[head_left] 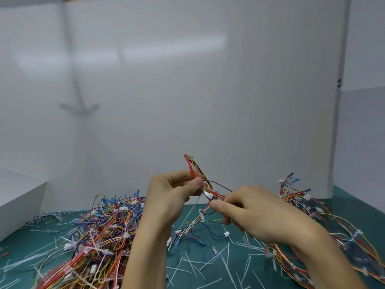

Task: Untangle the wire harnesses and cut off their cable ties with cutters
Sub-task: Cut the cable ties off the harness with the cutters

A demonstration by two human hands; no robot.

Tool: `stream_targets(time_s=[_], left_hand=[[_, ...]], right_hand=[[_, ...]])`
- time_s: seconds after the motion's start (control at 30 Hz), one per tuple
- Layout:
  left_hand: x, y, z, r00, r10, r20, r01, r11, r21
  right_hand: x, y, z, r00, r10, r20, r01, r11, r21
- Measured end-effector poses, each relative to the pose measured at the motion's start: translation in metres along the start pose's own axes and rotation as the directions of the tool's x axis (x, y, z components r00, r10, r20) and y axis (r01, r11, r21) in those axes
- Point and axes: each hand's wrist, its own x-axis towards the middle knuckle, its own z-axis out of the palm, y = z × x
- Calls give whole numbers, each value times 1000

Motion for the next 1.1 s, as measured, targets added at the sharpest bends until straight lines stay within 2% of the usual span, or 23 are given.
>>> stream_targets(time_s=[0.33,0.4,0.5,0.6,0.67,0.77,0.87,0.97,1.1], left_hand=[[-1,2,-1,1000,30,-4,-30,999,14],[-1,1,0,999,32,-38,-32,999,-7],[0,-1,-3,996,24,-90,-30,998,-64],[1,-1,-9,995,34,-92,-41,997,-72],[1,-1,-9,998,41,-42,-43,997,-57],[-1,1,-4,995,56,88,-57,998,3],[0,0,0,959,83,269,-122,984,132],[-1,0,5,886,26,463,-148,962,229],[-1,-7,3,849,-38,526,-129,952,277]], right_hand=[[0,2,1,995,-45,-87,37,996,-83],[0,1,0,997,-35,-69,35,999,-3],[0,3,-7,994,-15,-111,41,972,233],[-1,4,-13,978,26,-205,36,956,293],[2,6,-12,948,66,-310,45,940,338],[7,4,-6,901,126,-415,105,864,492],[11,-1,0,894,172,-413,148,758,636],[15,-4,7,889,232,-395,126,706,697],[16,-1,9,888,284,-362,85,672,736]])
